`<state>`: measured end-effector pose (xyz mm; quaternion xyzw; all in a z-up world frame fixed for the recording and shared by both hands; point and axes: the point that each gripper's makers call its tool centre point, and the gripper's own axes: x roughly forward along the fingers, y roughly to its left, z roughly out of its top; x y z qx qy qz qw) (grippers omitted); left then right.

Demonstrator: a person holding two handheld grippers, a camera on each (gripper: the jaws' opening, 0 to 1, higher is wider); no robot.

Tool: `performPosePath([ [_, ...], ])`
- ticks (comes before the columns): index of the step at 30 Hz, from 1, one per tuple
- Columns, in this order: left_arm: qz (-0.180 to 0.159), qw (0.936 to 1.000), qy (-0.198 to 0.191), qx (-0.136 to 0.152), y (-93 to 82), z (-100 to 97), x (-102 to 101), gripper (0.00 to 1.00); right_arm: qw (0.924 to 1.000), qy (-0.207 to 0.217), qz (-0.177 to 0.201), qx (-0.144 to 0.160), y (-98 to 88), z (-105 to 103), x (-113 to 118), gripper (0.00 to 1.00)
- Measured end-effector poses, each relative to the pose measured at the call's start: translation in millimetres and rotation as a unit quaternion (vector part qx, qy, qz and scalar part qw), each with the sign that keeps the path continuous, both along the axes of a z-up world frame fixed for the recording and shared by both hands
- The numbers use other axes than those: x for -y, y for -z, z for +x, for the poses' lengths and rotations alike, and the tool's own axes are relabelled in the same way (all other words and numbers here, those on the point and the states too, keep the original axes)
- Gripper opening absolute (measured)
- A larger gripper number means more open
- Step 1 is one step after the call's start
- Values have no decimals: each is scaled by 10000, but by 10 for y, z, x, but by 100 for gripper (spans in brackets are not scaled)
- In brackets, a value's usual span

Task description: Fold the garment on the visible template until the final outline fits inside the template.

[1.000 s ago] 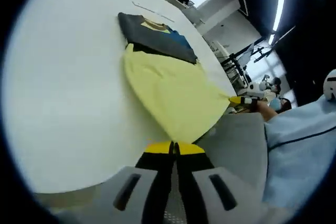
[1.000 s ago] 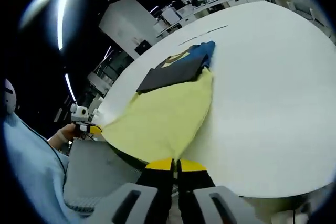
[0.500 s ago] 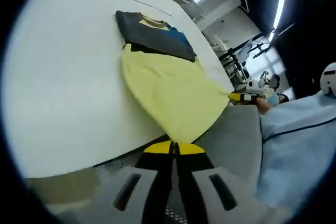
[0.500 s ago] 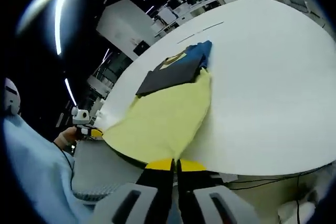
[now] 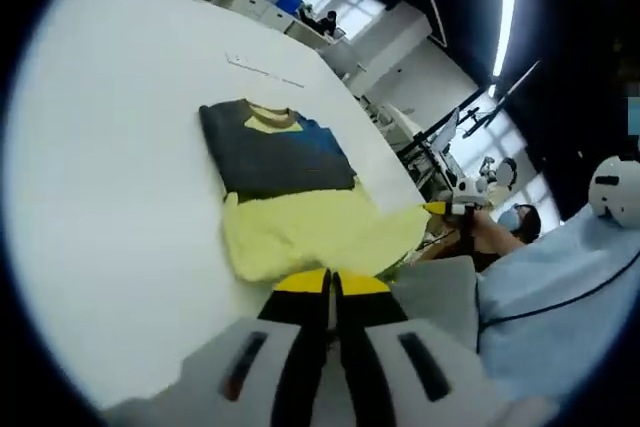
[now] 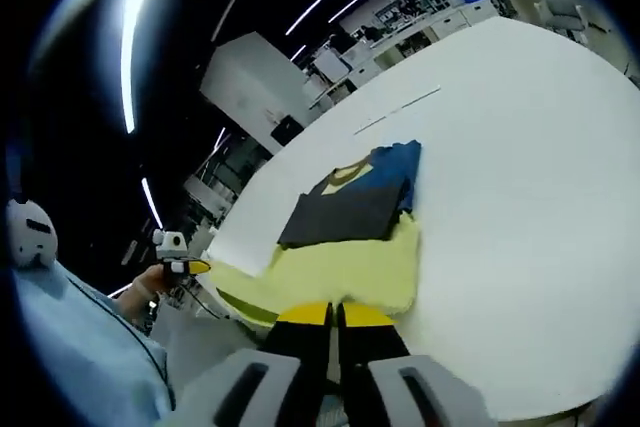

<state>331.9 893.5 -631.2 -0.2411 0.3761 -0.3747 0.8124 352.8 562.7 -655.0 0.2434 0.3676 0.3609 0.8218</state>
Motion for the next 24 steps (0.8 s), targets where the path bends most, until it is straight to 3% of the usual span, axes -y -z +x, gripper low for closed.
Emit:
performPosePath([
  [3, 333, 9990, -87, 286, -59, 299, -99, 0, 9997, -46, 86, 239, -192, 260, -57, 0],
  [10, 335, 9974, -309, 556, -79, 785, -169, 0, 9981, 20, 141, 607, -369, 902, -143, 0],
  [18, 584, 9942, -589, 683, 32, 1355, -304, 0, 9947, 1, -149, 1018, -354, 1571, -207, 0],
  [24, 704, 9925, -665, 742, 135, 1669, -326, 0, 9941, 30, -336, 1033, -197, 1907, -227, 0],
])
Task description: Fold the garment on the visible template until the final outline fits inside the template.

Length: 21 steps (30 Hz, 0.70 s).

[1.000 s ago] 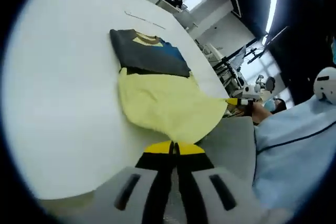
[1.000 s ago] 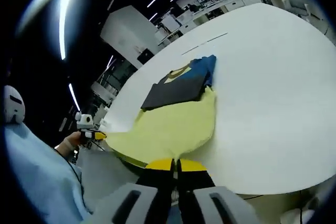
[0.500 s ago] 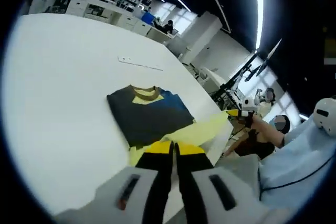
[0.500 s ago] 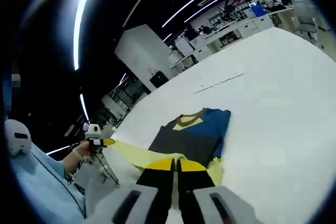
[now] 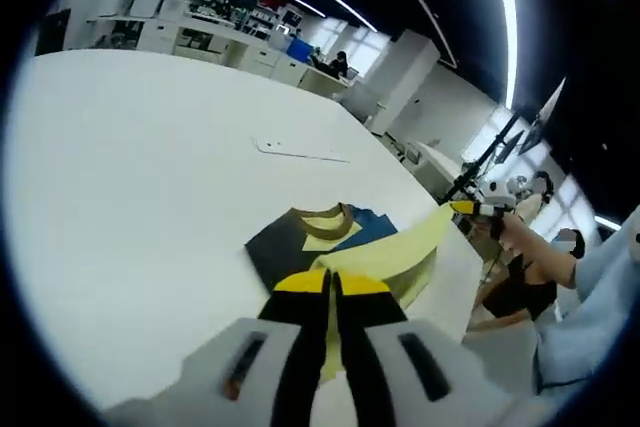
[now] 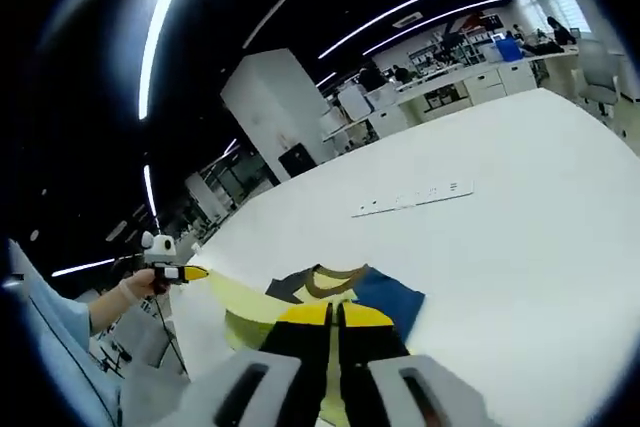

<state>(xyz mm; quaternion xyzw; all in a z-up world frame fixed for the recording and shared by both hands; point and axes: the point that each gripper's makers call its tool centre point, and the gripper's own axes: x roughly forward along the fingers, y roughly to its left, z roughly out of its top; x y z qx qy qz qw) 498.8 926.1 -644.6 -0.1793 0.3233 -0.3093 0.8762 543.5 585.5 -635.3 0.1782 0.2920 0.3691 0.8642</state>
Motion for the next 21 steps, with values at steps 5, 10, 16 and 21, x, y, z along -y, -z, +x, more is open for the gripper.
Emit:
performPosePath([
  [5, 50, 9998, -165, -37, 142, 178, -11, 0, 9999, 41, -114, -46, 131, 103, 11, 0],
  [10, 92, 9994, -278, -164, 300, 226, -43, 0, 9992, -34, -376, -110, 321, 107, 21, 0],
  [16, 101, 9983, -382, -439, 594, 197, -68, 0, 9979, -106, -548, -327, 606, 55, 9, 0],
  [21, -15, 9971, -440, -614, 695, 172, -78, 0, 9969, -154, -636, -447, 717, 10, 11, 0],
])
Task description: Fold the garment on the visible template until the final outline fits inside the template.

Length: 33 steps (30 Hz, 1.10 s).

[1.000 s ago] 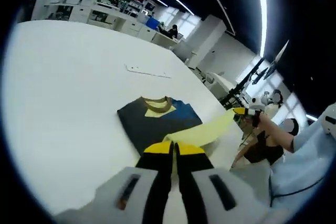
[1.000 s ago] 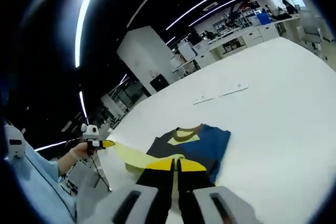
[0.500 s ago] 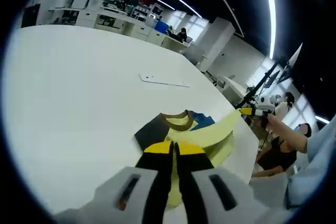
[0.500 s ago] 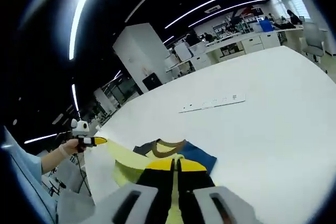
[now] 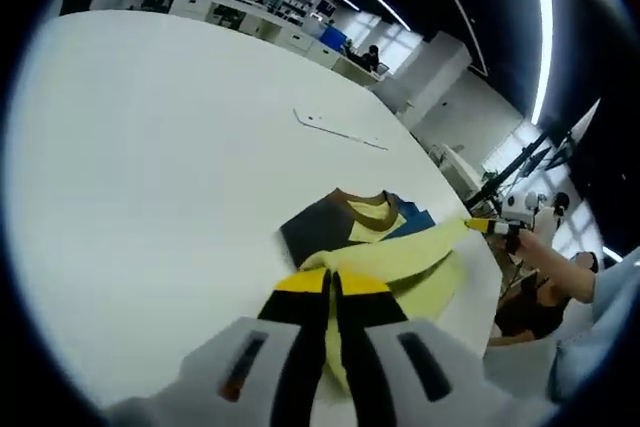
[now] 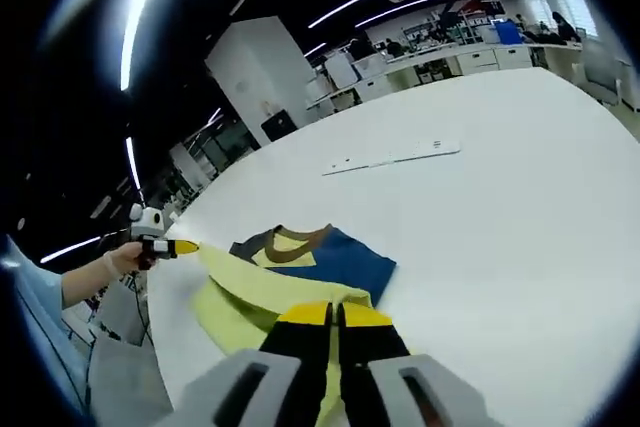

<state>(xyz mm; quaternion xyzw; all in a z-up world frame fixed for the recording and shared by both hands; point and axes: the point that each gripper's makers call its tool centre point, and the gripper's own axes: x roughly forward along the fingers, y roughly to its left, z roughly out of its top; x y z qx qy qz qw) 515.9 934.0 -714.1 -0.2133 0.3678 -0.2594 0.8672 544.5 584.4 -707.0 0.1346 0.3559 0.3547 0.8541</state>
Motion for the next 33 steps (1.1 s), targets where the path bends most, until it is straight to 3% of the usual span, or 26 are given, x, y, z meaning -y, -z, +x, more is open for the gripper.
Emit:
performPosePath([
  [8, -46, 9997, -102, -208, 186, 5, 18, 0, 9995, 243, 130, -170, 170, 71, 5, 0],
  [16, -117, 9990, -337, -251, 262, 81, 12, 0, 9990, 381, 107, -217, 264, 182, -6, 0],
  [25, -166, 9996, -195, -152, 230, 76, 46, 1, 9996, 214, 93, -168, 265, 152, -29, 0],
  [31, -5, 10000, 2, -65, 230, 39, 53, 14, 9999, 119, 81, -83, 236, 134, -34, 1],
  [33, 12, 9999, 119, -1, 223, 20, 77, 18, 9999, 56, 72, -49, 229, 121, -45, 9],
])
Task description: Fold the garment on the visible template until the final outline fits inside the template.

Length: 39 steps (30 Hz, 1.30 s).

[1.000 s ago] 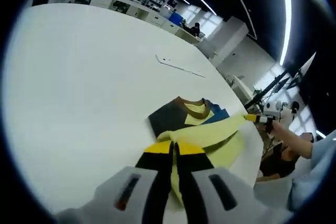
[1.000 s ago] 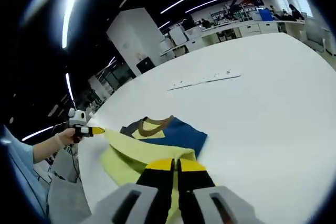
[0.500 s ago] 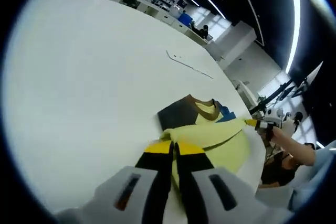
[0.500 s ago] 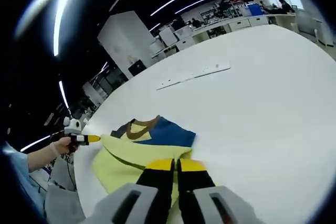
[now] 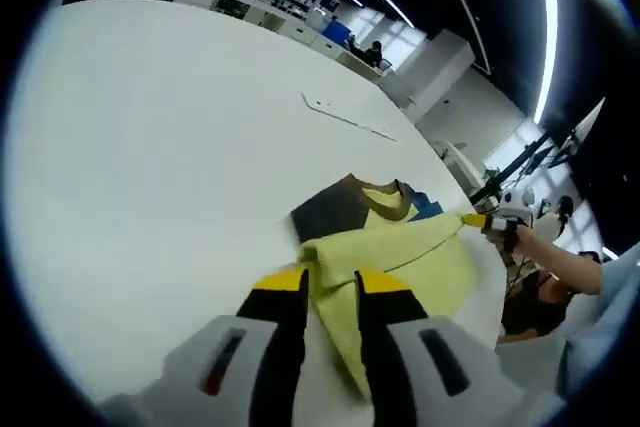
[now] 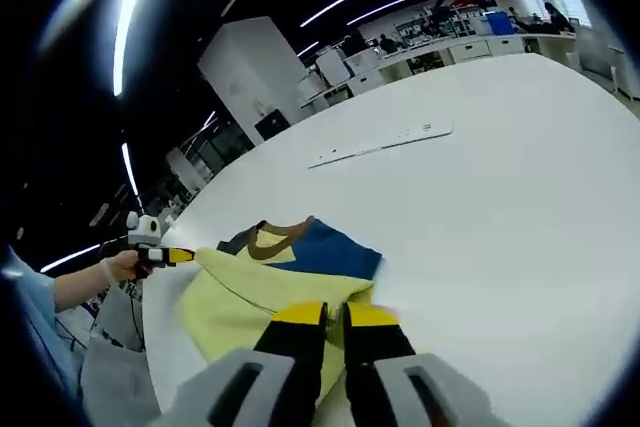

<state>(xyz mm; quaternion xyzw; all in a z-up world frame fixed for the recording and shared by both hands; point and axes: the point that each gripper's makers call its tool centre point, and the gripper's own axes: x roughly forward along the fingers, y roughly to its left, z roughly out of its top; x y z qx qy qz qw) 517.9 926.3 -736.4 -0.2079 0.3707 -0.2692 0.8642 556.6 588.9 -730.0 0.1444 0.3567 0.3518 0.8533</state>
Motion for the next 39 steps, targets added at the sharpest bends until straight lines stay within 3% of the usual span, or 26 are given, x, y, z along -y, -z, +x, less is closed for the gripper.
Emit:
performPosePath([
  [3, 145, 9993, 315, 108, 4, -53, 53, 26, 9998, -90, -106, 131, -17, -34, -21, 28],
  [8, 294, 9971, 647, 279, -4, -113, 117, 40, 9986, -352, -295, 280, -8, -109, -48, 48],
  [13, 638, 9921, 856, 663, -46, -98, 111, 50, 9960, -565, -563, 409, 26, -177, -23, 57],
  [20, 611, 9886, 1071, 859, -91, -110, 184, 66, 9930, -742, -711, 587, 15, -232, -44, 78],
  [26, 556, 9844, 1350, 987, -127, -172, 291, 77, 9917, -878, -664, 665, -19, -284, -116, 87],
  [39, 393, 9809, 1681, 899, -121, -330, 442, 74, 9890, -1180, -540, 708, -49, -422, -277, 86],
])
